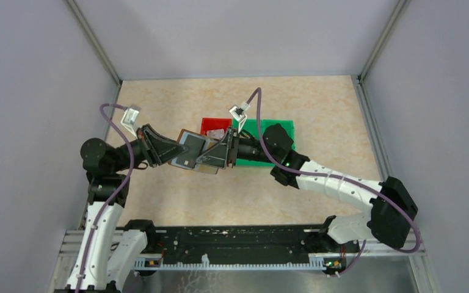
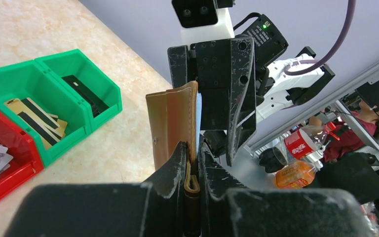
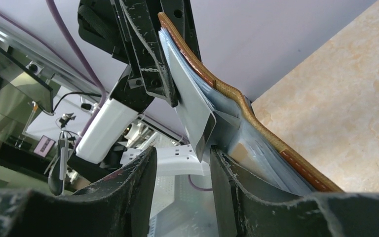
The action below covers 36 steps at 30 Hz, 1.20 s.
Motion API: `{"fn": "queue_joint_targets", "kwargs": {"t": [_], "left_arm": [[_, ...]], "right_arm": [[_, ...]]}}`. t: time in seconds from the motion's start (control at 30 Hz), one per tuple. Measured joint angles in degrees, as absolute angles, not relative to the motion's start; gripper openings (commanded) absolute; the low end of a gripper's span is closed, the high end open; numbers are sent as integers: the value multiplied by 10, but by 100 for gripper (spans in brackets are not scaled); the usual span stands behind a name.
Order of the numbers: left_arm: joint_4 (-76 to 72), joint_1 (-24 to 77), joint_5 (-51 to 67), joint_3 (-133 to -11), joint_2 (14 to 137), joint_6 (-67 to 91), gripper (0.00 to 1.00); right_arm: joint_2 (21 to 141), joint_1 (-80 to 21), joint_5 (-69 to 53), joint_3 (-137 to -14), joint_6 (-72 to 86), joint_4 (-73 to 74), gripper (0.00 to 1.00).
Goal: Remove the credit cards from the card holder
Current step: Remove the credit card from the card holder.
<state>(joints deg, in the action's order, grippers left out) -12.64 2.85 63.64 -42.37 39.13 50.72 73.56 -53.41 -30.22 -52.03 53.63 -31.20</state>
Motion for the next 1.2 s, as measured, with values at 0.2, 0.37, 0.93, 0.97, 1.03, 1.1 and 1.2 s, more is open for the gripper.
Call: {"fn": "queue_joint_targets", "kwargs": {"t": [0.2,0.37,0.93,0.97,1.03,1.1,1.2], "left_arm": [[-130,29,633,-421,391,511,0],[-136,29,633,-421,387,517,0],[-166,29,640,-422,378,546,0],[-169,29,643,-422,379,551,1],[-174,29,651,-422,382,563,6],[-177,30,659,-422,385,572,7],[-177,32,666,-422,390,584,7]], "right_arm": [[750,-540,-298,-521,543,-323,37],[763,-541,-299,-515,575,-389,29],[807,-542,-296,-463,674,-592,0],[807,-542,-295,-460,675,-599,0],[807,-543,-291,-450,675,-615,0],[806,-545,-283,-441,674,-627,0],[803,-547,-275,-430,671,-636,0]]}}
